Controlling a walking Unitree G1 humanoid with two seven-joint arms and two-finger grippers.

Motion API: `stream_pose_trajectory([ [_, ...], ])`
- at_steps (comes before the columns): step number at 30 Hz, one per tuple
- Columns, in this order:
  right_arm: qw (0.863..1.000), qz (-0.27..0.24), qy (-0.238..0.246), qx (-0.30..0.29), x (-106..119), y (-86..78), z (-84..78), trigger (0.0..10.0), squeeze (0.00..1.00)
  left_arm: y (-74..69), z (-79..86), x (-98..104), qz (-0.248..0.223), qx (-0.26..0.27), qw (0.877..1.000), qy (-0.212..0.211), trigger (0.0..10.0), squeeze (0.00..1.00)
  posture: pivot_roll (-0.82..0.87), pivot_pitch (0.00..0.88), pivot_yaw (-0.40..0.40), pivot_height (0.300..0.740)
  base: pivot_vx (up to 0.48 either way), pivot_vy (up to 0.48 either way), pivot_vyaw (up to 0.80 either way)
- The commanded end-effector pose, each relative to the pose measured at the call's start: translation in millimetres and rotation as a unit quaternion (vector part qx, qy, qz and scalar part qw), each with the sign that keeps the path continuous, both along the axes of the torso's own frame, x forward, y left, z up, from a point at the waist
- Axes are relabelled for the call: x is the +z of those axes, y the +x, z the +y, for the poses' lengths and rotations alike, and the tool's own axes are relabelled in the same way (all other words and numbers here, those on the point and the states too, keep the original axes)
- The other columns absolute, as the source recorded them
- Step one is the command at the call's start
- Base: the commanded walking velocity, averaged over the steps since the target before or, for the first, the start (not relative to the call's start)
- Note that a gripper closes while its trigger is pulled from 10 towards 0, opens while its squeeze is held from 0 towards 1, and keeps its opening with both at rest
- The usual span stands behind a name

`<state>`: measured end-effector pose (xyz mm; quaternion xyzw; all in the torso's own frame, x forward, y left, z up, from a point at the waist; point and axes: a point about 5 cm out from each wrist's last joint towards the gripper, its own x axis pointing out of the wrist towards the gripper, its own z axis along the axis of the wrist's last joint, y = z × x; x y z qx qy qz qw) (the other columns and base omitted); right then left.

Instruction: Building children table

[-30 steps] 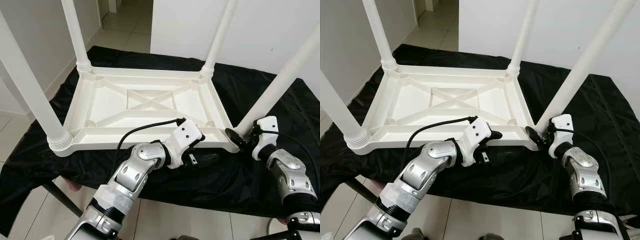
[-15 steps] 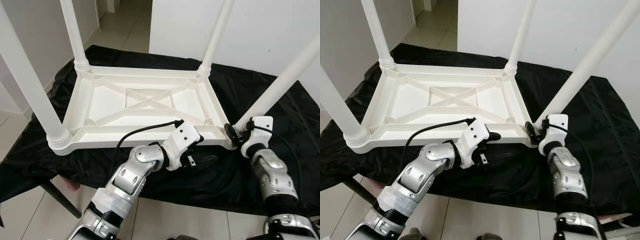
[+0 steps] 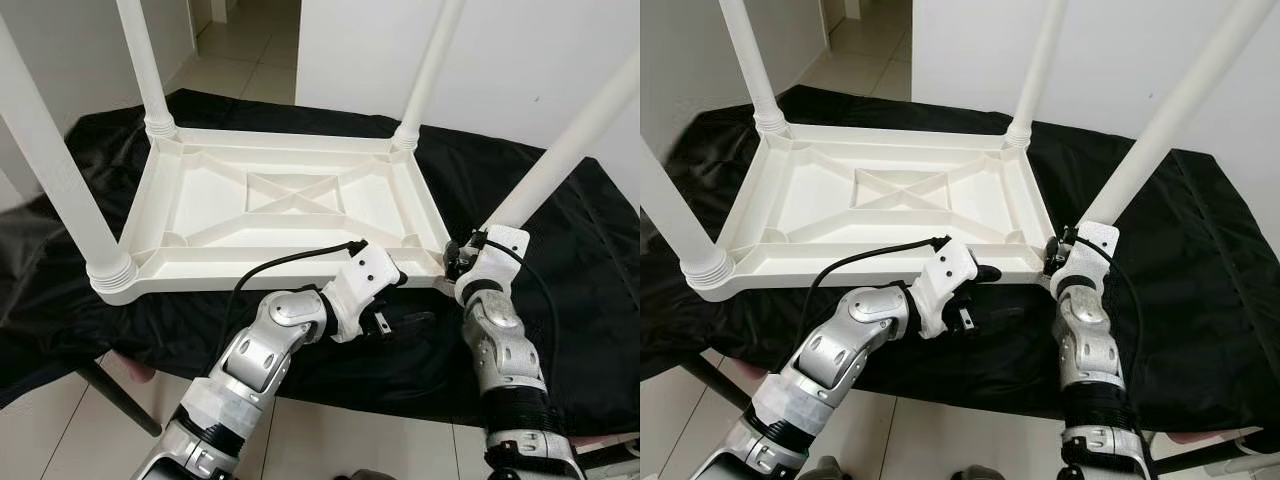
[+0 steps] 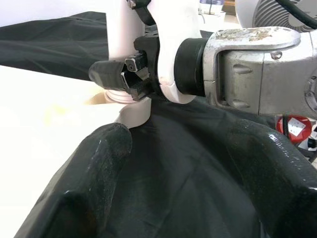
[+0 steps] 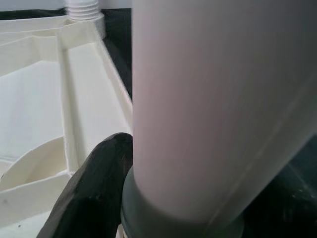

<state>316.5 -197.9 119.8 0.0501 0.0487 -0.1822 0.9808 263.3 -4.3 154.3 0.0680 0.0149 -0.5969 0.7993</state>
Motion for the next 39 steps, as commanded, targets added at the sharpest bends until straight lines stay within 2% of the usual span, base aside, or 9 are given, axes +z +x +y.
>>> stream_pose_trajectory([
  [1, 0.999, 0.027, 0.024, -0.038, -10.2, -3.1, 6.6, 10.0, 0.00, 0.2, 0.2, -1.5, 0.000, 0.020, 1.000, 0.004, 10.0, 0.00, 0.03, 0.000, -0.074, 0.740, 0.000, 0.000, 0.00],
  [15, 0.997, 0.014, 0.025, -0.071, -2.0, -3.1, 21.2, 10.0, 0.00, 2.6, 0.7, 0.0, 0.000, 0.026, 1.000, 0.002, 10.0, 0.00, 0.03, 0.000, -0.075, 0.740, 0.000, 0.000, 0.00],
  [16, 0.998, -0.008, 0.026, -0.055, 2.2, -2.8, 18.9, 10.0, 0.31, 2.8, 0.8, 0.2, 0.000, 0.026, 1.000, 0.002, 10.0, 0.00, 0.03, 0.000, -0.073, 0.740, 0.000, 0.000, 0.00],
  [17, 0.998, -0.008, 0.026, -0.055, 2.2, -2.8, 18.9, 10.0, 0.31, 2.8, 0.8, 0.2, 0.000, 0.026, 1.000, 0.002, 10.0, 0.00, 0.03, 0.000, -0.073, 0.740, 0.000, 0.000, 0.00],
  [18, 0.999, -0.038, 0.024, -0.028, 8.9, -2.6, 14.2, 10.0, 1.00, 2.9, 1.0, 0.4, 0.000, 0.026, 1.000, 0.003, 10.0, 0.00, 0.03, 0.002, -0.071, 0.740, 0.000, 0.000, 0.00],
  [26, 0.995, -0.084, -0.031, 0.043, 19.1, -4.9, -14.7, 10.0, 0.94, 3.5, -0.1, 2.2, -0.001, 0.025, 1.000, 0.001, 10.0, 0.00, 0.03, 0.000, -0.068, 0.740, 0.000, 0.000, 0.00],
  [27, 0.994, -0.082, -0.041, 0.063, 17.5, -6.0, -19.4, 10.0, 0.00, 3.4, -0.3, 2.7, -0.001, 0.024, 1.000, 0.001, 10.0, 0.00, 0.03, 0.000, -0.067, 0.740, 0.000, 0.000, 0.00],
  [36, 0.982, -0.070, -0.074, 0.159, 11.8, -9.3, -29.1, 10.0, 0.00, 3.3, -0.5, 3.2, 0.000, 0.022, 1.000, 0.002, 10.0, 0.00, 0.03, 0.000, -0.062, 0.740, 0.000, 0.000, 0.00],
  [39, 0.956, -0.062, -0.119, 0.259, 9.5, -12.5, -33.3, 10.0, 0.00, 2.2, -2.3, 3.7, 0.001, 0.018, 1.000, 0.002, 10.0, 0.00, 0.03, 0.000, -0.055, 0.740, 0.000, 0.000, 0.00],
])
